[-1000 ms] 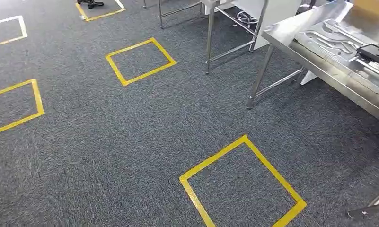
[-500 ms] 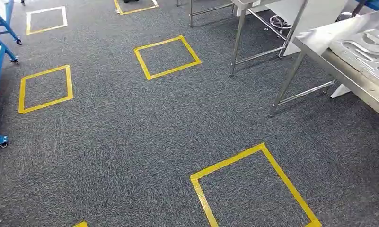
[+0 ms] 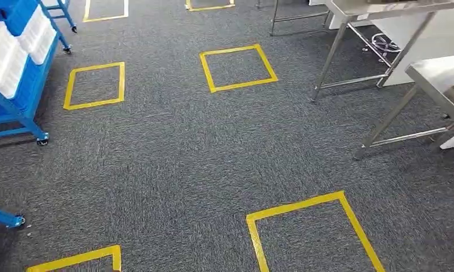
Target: Take the parts from the cabinet and place them on the table.
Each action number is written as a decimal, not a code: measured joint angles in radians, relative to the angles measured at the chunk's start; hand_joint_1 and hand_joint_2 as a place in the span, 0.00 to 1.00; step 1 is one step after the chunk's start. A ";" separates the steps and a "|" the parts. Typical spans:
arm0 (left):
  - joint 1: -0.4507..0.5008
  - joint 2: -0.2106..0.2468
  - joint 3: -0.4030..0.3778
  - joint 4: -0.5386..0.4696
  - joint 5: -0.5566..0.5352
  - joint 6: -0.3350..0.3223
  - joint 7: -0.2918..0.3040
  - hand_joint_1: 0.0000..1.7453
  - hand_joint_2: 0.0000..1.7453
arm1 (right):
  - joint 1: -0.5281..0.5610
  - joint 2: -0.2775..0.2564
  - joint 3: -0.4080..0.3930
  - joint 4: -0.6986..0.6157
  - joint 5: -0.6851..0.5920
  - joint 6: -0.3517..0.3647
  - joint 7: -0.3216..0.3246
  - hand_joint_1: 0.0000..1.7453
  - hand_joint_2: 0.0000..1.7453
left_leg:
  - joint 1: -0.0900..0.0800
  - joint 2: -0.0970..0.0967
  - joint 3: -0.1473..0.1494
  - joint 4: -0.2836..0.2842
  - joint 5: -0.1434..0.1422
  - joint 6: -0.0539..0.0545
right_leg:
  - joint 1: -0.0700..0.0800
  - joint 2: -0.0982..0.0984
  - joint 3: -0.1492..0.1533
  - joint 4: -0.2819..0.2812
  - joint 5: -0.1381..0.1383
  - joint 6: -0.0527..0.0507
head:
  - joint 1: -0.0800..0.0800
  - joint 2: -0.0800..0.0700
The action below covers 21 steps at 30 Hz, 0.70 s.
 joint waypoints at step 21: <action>0.005 -0.010 0.002 0.000 0.021 -0.010 0.002 0.00 0.00 | -0.022 -0.008 -0.027 0.001 0.010 -0.011 0.002 0.00 0.00 | 0.001 0.110 -0.004 -0.007 0.007 -0.007 | 0.009 -0.179 0.042 -0.018 -0.040 0.001 | -0.010 0.000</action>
